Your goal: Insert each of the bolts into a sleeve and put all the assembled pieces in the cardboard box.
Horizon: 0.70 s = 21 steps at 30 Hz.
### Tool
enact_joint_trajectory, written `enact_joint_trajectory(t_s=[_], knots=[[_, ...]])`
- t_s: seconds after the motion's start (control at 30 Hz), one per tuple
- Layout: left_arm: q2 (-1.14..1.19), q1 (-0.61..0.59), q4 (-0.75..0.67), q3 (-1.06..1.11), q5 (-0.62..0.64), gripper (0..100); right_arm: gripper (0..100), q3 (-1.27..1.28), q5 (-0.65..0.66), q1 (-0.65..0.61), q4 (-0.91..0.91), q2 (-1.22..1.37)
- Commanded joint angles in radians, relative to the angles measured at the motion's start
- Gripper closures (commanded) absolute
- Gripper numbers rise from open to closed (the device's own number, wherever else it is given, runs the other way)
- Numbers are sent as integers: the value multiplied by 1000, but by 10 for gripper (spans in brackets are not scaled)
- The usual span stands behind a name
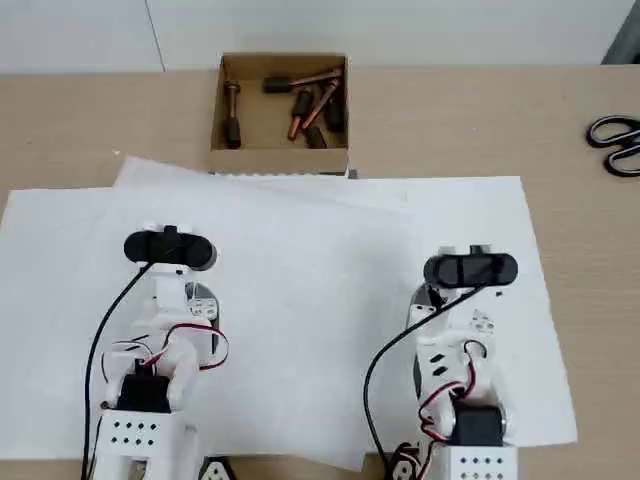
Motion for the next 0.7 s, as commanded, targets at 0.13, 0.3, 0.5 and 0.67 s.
enact_joint_trajectory(t_s=[0.13, 0.3, 0.5, 0.67], knots=[[-11, -3, -20, -4, 3, 994, 996, 18, 2, 12, -1, -4], [-11, -3, -20, -4, 3, 994, 995, 18, 6, 15, 19, -2], [-11, -3, -20, -4, 3, 994, 995, 18, 3, 15, 27, -2], [-11, -3, -20, -4, 3, 994, 995, 18, 2, 13, 27, -2]])
